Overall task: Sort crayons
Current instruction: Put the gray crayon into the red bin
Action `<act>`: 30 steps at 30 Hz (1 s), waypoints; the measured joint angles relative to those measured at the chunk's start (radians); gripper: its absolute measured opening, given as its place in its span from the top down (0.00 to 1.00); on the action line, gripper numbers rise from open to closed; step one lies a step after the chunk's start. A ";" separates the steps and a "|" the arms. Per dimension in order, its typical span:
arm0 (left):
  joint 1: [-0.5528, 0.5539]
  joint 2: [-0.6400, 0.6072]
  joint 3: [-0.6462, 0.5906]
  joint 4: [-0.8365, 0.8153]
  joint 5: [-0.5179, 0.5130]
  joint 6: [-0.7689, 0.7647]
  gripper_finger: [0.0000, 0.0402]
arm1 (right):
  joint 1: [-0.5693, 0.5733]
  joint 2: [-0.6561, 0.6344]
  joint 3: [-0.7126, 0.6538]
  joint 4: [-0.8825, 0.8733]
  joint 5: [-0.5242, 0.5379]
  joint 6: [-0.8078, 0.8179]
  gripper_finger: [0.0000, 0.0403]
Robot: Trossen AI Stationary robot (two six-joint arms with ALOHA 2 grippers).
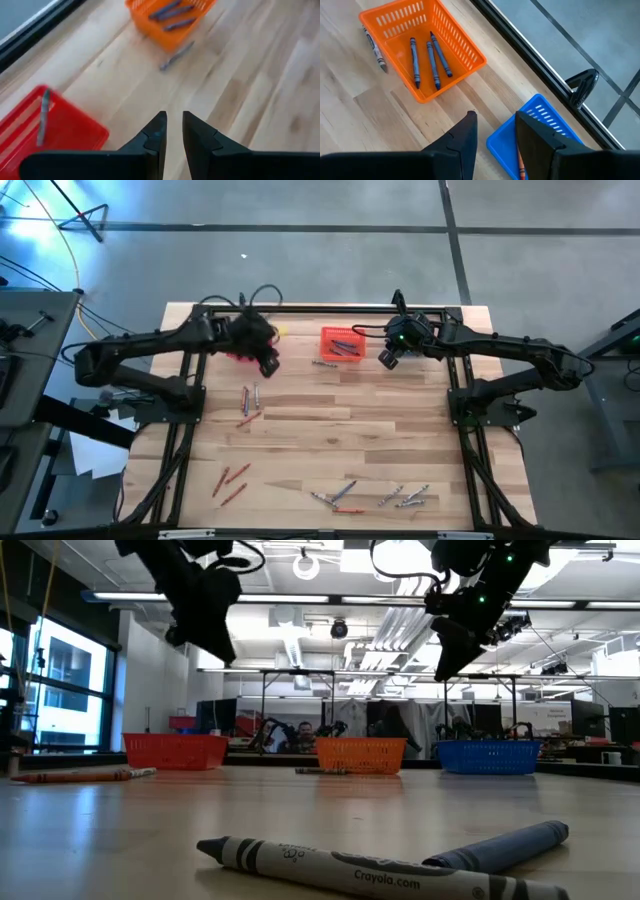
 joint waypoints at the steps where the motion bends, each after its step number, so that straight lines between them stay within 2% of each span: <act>1: -0.021 0.010 0.000 -0.026 -0.006 -0.014 0.87 | 0.000 0.000 -0.002 0.002 -0.017 0.000 0.69; 6: -0.123 0.049 -0.001 -0.195 0.054 -0.143 0.87 | 0.008 0.002 -0.028 0.001 -0.133 0.027 0.69; 9: -0.192 0.067 -0.002 -0.255 0.056 -0.270 0.87 | 0.031 0.002 -0.044 0.005 -0.146 0.027 0.69; 14: -0.275 0.094 -0.002 -0.258 -0.090 -0.459 0.87 | 0.074 0.002 -0.071 0.031 -0.147 0.020 0.69; 17: -0.287 0.119 -0.002 -0.259 -0.107 -0.536 0.87 | 0.097 0.002 -0.090 0.038 -0.147 0.019 0.69; 21: -0.286 0.171 -0.002 -0.261 -0.066 -0.562 0.83 | 0.125 0.002 -0.118 0.040 -0.147 0.019 0.69; 26: -0.289 0.250 -0.002 -0.260 -0.039 -0.479 0.76 | 0.142 0.002 -0.160 0.057 -0.147 0.019 0.69; 30: -0.256 0.296 -0.002 -0.268 0.004 -0.570 0.71 | 0.142 0.002 -0.188 0.059 -0.147 0.023 0.69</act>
